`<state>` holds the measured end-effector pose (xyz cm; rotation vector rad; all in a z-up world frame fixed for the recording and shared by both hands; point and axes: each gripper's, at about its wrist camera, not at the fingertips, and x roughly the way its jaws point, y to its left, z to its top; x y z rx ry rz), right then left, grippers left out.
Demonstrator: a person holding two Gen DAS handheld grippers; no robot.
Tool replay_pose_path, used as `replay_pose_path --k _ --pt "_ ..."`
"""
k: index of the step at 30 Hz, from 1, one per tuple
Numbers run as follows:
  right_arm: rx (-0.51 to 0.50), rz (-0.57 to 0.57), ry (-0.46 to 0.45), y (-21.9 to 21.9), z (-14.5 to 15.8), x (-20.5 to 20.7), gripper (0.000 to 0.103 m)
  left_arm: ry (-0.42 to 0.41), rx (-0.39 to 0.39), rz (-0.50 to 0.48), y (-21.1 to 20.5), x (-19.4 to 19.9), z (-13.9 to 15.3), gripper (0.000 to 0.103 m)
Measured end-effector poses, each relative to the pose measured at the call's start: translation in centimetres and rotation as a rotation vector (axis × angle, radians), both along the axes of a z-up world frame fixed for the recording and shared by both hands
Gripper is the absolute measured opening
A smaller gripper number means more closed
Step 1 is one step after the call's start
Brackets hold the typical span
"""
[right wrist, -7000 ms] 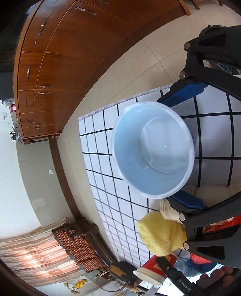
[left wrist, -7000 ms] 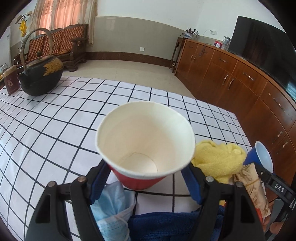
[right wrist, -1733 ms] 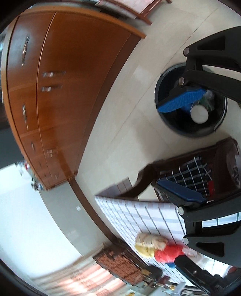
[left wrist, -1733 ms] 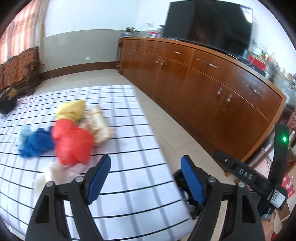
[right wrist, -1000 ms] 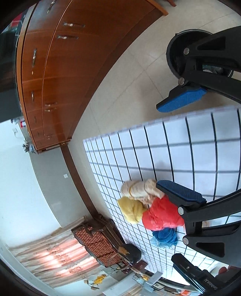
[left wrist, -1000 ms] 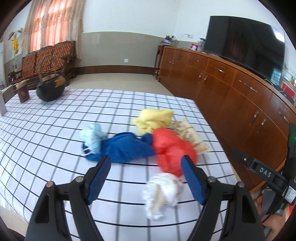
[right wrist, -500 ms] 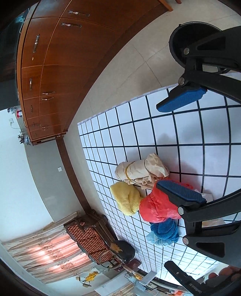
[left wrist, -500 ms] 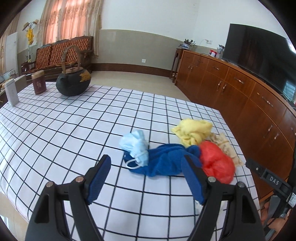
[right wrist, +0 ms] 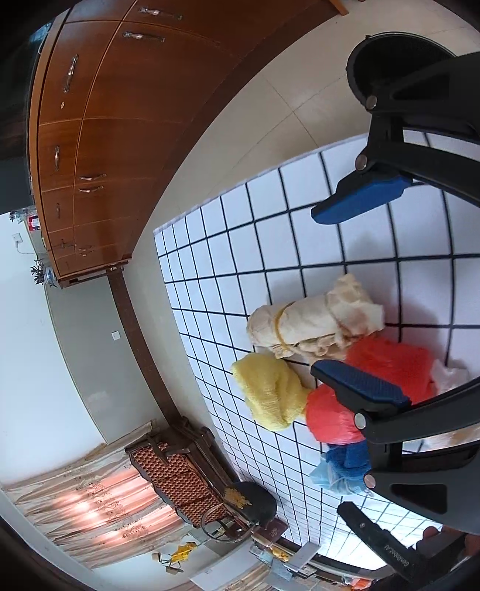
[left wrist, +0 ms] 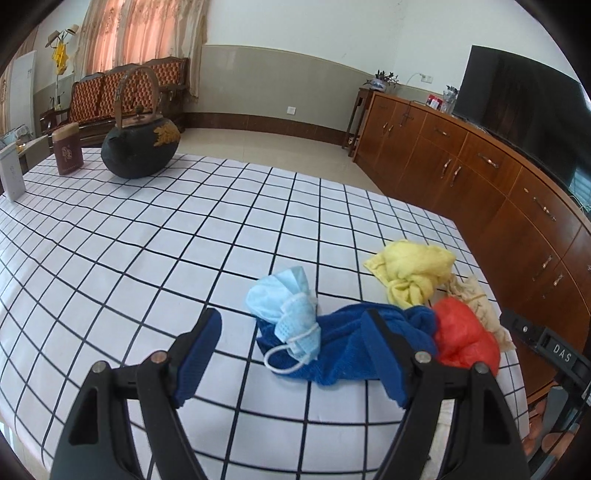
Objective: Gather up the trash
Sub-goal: 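Move both open tools back over the table items, then grasp the blue face mask with left tool while right tool grasps the beige paper roll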
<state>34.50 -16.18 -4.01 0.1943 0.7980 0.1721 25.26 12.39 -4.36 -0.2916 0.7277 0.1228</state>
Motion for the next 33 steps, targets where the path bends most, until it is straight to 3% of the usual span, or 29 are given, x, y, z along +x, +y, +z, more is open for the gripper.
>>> replay_pose_path --k 12,14,16,20,22,25,33 --pt "-0.034 0.035 0.055 2.4 -1.8 3.3 0.077 0.059 -0.048 -0.002 0.6 1.6 -1.6 0.079" --pt "-0.035 0.044 0.062 2.7 -2.1 3.4 0.073 0.067 -0.05 -0.002 0.5 1.8 -1.9 0.078" --pt "-0.039 0.06 0.067 3.1 -2.3 3.5 0.054 0.075 -0.056 -0.003 0.5 2.0 -2.2 0.069" --pt "-0.052 0.087 0.053 3.7 -2.4 3.2 0.043 0.082 -0.06 -0.02 0.3 2.2 -2.5 0.038" --pt "-0.057 0.097 0.042 3.8 -2.3 3.0 0.033 0.077 -0.055 -0.031 -0.1 2.1 -2.5 0.035" --pt "-0.052 0.11 0.035 3.9 -2.1 2.6 0.026 0.069 -0.043 -0.047 -0.5 2.0 -2.3 0.029" --pt "-0.011 0.059 -0.053 2.1 0.0 1.3 0.024 -0.027 -0.067 -0.036 0.1 0.6 -0.3 0.025"
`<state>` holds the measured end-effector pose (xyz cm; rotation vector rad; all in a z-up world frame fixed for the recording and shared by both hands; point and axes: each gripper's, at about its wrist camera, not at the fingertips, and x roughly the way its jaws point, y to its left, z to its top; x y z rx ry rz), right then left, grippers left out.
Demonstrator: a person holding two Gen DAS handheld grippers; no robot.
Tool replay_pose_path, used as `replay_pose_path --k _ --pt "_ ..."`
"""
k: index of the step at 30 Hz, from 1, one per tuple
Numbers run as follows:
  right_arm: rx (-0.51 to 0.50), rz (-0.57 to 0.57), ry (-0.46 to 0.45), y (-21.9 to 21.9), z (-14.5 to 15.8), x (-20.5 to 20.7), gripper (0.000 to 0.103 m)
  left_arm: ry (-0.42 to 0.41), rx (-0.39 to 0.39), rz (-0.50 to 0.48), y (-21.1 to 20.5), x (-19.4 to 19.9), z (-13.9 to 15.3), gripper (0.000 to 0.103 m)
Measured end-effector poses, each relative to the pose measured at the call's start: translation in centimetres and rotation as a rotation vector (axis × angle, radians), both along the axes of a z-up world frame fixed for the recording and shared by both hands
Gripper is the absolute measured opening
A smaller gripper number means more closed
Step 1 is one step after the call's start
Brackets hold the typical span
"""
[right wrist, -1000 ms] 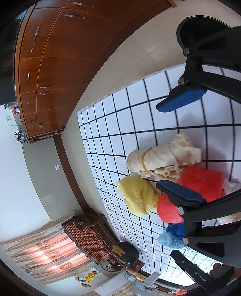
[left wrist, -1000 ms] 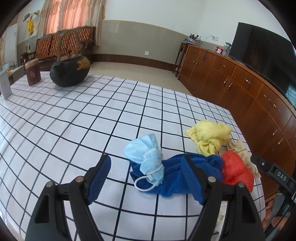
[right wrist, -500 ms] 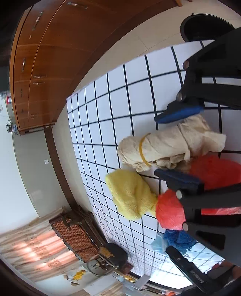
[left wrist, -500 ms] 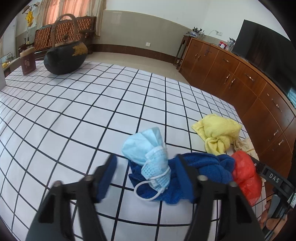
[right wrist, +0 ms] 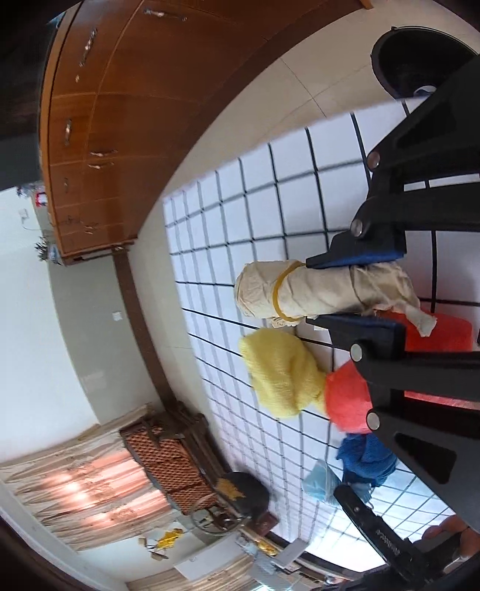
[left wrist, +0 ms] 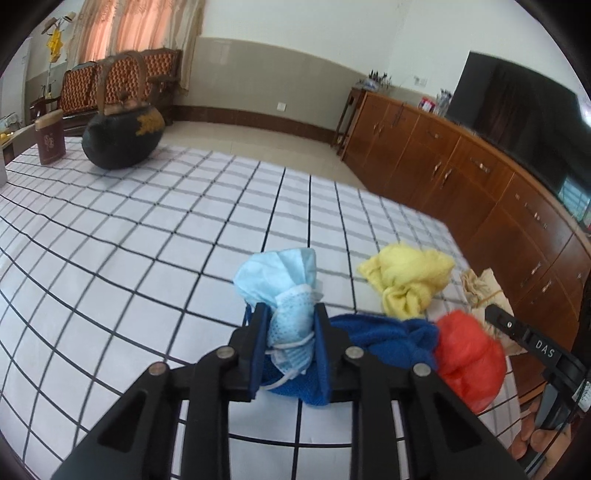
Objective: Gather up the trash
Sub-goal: 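Grasp the blue face mask with left tool while right tool grasps the beige paper roll, then carry the mask with left tool while right tool carries the roll to the bin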
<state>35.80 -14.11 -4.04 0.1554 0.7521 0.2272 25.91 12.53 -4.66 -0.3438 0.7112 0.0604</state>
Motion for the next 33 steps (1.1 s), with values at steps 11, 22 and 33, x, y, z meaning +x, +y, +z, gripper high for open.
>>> replay_pose_path --k 11,22,33 --pt "-0.001 -0.027 -0.033 -2.5 1.5 -2.1 0.024 -0.091 0.008 -0.015 -0.8 -1.5 2.6 0.025" --pt "0.033 -0.072 -0.061 -6.2 2.8 -4.2 0.024 -0.137 0.007 -0.01 -1.0 -2.3 3.9 0.025" --pt "0.019 -0.027 -0.042 -4.9 2.1 -4.4 0.024 -0.075 0.02 0.001 0.1 -2.4 2.6 0.029"
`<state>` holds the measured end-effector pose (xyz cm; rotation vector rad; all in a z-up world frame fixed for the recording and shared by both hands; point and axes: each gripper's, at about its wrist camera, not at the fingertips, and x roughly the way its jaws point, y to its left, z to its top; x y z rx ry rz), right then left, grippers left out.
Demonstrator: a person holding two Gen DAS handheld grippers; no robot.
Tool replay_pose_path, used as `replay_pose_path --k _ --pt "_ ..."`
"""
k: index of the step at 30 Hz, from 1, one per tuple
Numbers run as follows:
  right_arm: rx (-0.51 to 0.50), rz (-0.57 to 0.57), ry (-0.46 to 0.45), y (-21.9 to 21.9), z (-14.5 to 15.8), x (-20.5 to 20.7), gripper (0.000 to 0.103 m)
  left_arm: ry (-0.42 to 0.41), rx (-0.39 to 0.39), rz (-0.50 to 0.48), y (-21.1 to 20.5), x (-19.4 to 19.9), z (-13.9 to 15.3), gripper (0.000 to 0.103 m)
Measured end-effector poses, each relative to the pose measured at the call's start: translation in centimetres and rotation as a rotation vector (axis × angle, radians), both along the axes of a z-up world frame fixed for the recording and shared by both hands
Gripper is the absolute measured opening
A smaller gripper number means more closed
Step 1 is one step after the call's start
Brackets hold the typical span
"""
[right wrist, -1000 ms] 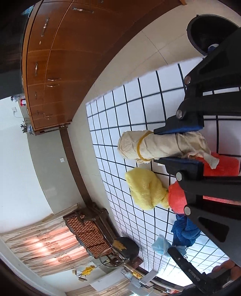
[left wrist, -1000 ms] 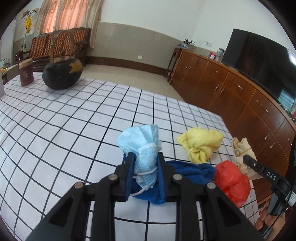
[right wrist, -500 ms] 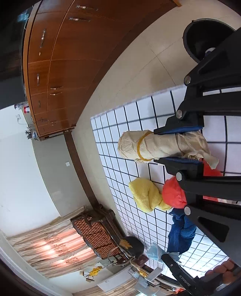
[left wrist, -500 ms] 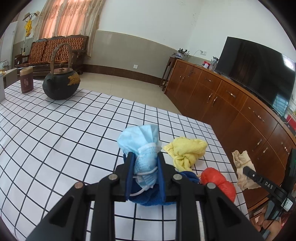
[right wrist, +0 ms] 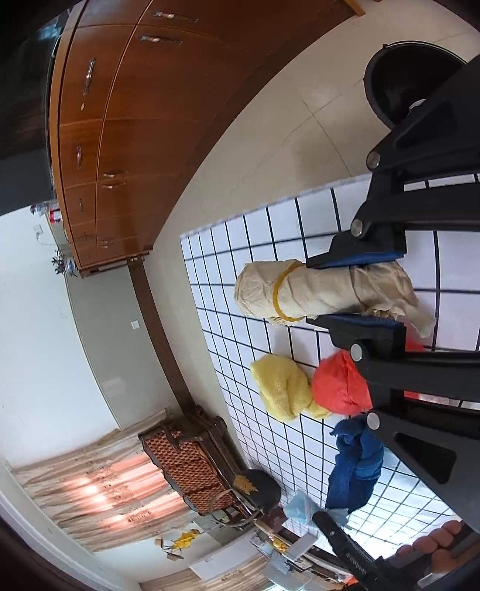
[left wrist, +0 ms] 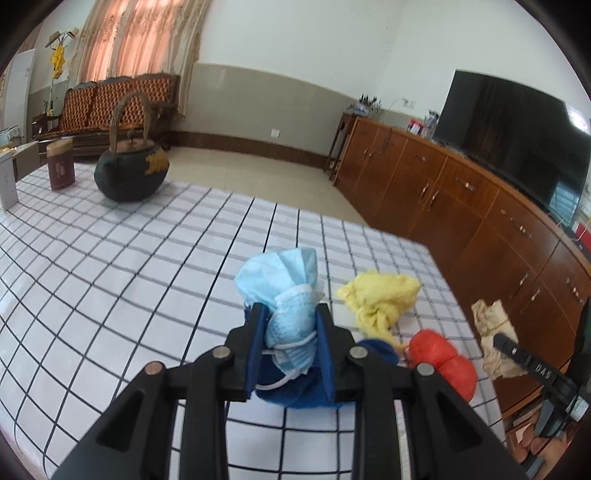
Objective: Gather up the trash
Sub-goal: 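Carry the mask with left tool while right tool carries the roll to the bin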
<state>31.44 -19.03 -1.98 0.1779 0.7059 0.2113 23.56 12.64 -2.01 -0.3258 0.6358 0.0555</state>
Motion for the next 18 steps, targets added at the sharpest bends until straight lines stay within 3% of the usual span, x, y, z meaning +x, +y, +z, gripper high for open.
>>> replay_pose_path --k 9,18 --pt "-0.007 0.026 0.018 1.4 -0.7 0.5 0.024 0.128 -0.039 0.031 1.5 0.7 -2.9 0.033" --pt "-0.012 0.038 0.022 1.9 -0.9 0.5 0.024 0.135 -0.035 0.043 1.4 1.1 -3.3 0.055"
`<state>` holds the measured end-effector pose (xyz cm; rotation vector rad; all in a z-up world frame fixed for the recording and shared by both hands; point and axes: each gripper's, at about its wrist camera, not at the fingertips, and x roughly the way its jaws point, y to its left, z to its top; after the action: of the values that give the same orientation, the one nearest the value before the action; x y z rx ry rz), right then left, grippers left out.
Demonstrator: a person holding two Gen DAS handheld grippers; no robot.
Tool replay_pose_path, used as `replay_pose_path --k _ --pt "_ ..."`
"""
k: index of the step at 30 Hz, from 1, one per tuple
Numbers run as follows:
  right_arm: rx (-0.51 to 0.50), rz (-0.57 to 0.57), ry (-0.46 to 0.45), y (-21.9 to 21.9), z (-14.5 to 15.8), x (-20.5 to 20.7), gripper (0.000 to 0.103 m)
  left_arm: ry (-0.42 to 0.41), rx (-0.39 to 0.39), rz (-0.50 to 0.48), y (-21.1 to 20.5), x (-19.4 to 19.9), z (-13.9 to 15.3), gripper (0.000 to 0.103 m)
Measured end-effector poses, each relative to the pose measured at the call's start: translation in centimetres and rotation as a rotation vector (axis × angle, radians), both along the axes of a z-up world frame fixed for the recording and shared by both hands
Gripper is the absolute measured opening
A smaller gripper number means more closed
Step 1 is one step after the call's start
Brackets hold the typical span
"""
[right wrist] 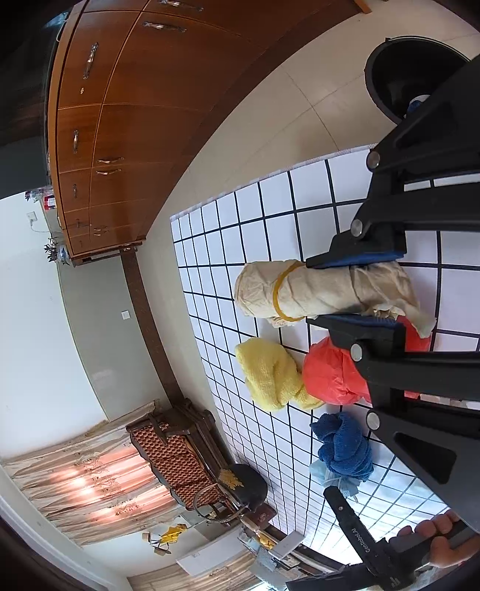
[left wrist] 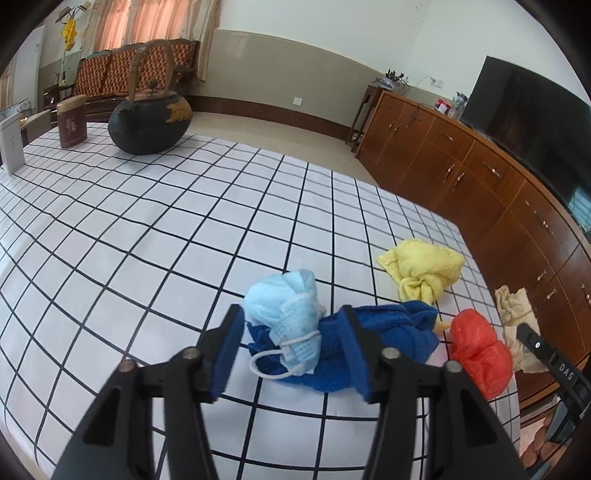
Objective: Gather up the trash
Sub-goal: 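Carry the mask with left tool while right tool carries the roll to the bin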
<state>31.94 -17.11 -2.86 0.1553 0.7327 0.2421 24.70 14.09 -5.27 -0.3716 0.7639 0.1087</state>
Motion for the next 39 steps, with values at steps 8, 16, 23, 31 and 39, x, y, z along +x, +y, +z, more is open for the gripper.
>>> replay_pose_path --k 8,16,23,31,39 --pt "0.001 -0.005 0.006 -0.1 -0.2 -0.1 0.024 -0.002 -0.021 0.008 0.2 0.9 -0.5 0.026" --pt "0.007 -0.014 -0.009 -0.5 0.3 -0.3 0.024 -0.099 0.007 0.03 0.7 -0.8 1.4 0.018" --pt "0.0 -0.026 -0.034 -1.2 0.9 -1.0 0.024 -0.178 -0.011 0.009 0.4 -2.5 4.0 0.018" --pt "-0.034 -0.044 -0.03 -3.8 0.8 -3.1 0.024 -0.152 -0.011 -0.122 -4.9 -3.1 4.1 0.018" --pt "-0.043 -0.118 -0.031 -9.6 0.7 -6.2 0.024 -0.162 -0.034 -0.305 -13.6 -3.3 5.7 0.018"
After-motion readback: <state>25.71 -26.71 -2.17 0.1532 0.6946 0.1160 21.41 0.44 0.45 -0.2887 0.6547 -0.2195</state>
